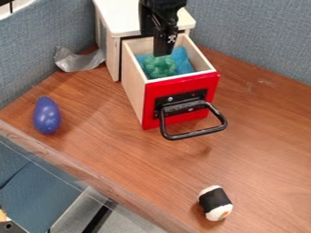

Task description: Move the green object to the lower middle of the table

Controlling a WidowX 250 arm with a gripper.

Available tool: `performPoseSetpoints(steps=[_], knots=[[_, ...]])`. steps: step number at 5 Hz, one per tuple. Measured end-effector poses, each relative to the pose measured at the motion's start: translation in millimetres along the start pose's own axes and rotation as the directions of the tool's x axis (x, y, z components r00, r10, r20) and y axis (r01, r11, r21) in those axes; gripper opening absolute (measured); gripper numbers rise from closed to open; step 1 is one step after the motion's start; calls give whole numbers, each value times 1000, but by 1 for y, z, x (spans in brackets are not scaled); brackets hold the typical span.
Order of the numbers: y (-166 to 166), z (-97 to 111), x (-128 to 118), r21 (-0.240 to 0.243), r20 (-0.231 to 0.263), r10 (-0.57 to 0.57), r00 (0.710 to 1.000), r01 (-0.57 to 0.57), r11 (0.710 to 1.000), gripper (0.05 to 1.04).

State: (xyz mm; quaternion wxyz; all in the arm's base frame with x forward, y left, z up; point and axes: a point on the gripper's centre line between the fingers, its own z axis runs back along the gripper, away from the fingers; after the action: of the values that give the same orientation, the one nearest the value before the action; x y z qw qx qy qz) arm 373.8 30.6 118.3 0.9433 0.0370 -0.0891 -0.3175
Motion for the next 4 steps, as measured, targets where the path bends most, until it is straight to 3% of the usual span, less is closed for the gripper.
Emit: performPoseSetpoints(steps=[1, 4], knots=[[-3, -15, -4, -30, -33, 0, 999, -1, 1000, 1001], [-10, -30, 10, -28, -10, -61, 998, 61, 998, 1001]])
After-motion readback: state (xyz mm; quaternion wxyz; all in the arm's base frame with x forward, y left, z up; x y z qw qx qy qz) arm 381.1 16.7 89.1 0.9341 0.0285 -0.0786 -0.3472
